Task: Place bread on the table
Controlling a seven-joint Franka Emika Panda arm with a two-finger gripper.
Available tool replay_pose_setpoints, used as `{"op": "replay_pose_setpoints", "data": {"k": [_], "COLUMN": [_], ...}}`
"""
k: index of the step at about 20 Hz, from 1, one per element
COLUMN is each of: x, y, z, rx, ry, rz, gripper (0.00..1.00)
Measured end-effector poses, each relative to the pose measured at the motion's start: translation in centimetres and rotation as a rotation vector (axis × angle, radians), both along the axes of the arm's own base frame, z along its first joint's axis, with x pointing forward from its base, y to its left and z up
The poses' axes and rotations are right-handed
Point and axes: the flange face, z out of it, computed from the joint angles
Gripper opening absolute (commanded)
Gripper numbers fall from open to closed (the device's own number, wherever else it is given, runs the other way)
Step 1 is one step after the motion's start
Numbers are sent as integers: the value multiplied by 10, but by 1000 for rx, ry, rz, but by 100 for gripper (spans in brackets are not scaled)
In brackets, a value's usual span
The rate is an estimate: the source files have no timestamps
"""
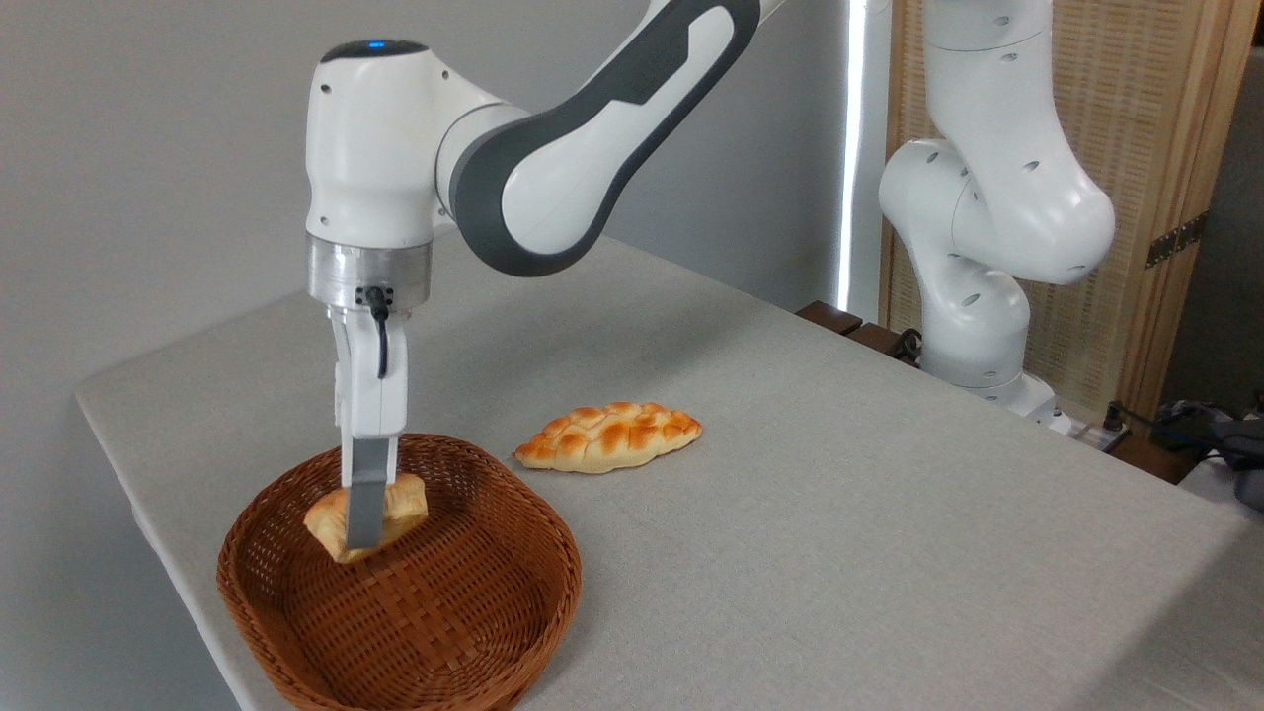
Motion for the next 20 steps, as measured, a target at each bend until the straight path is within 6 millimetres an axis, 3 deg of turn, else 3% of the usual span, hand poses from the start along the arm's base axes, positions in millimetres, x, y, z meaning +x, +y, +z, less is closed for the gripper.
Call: {"op": "replay_pose_setpoints", "data": {"k": [4, 10, 17, 20], "x": [0, -9, -56, -81], "y": [15, 41, 74, 77], "z": [23, 53, 100, 97], "rx": [-34, -29, 9, 25], "ry": [-31, -40, 104, 170], "rz": [43, 87, 141, 132], "gripper": [45, 44, 43, 43]}}
